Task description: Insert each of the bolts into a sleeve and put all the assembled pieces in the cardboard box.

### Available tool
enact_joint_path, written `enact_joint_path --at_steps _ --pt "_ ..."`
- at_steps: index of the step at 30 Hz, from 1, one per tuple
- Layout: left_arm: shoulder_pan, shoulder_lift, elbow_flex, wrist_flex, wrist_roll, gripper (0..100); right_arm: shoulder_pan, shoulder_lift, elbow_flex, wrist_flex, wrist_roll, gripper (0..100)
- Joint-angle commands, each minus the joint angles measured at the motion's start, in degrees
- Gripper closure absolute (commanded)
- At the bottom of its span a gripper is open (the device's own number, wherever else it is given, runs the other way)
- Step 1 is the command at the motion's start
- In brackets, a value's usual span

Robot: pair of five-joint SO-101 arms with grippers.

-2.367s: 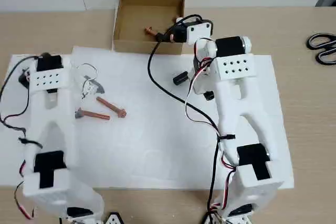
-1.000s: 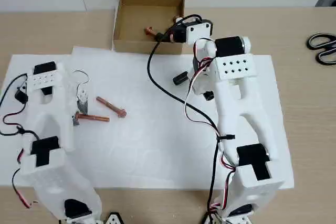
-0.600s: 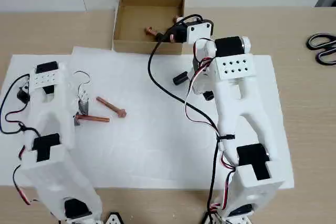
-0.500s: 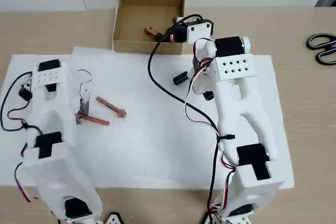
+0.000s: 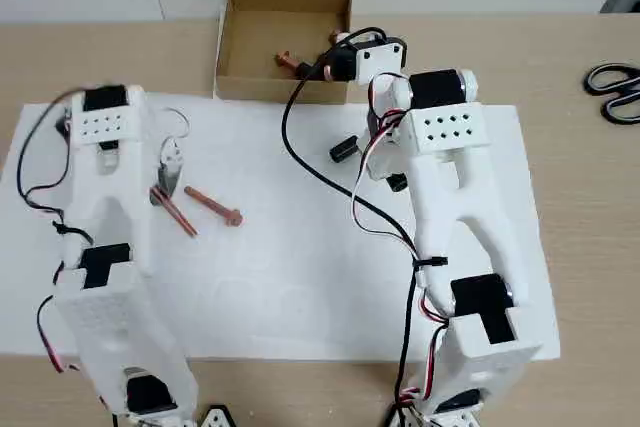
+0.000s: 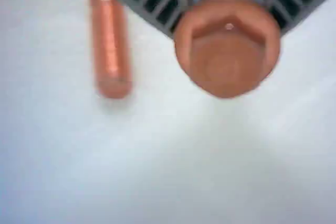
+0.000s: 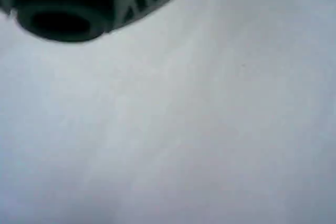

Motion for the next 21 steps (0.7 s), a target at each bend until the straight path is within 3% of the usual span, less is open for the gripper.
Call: enact_joint_path --at_steps 1,10,21 --pt "0.4 -0.7 -5.1 0.4 -7.9 94 0.0 -3.8 -2.5 0.0 -0.5 99.3" --pt "4.0 -0.4 -9.6 2.9 -12.4 96 0.2 -3.8 -2.5 0.1 -0.5 99.3" --pt "3.9 1.9 -7.5 -2.2 -9.5 96 0.2 -3.8 -2.5 0.1 -0.5 99.3"
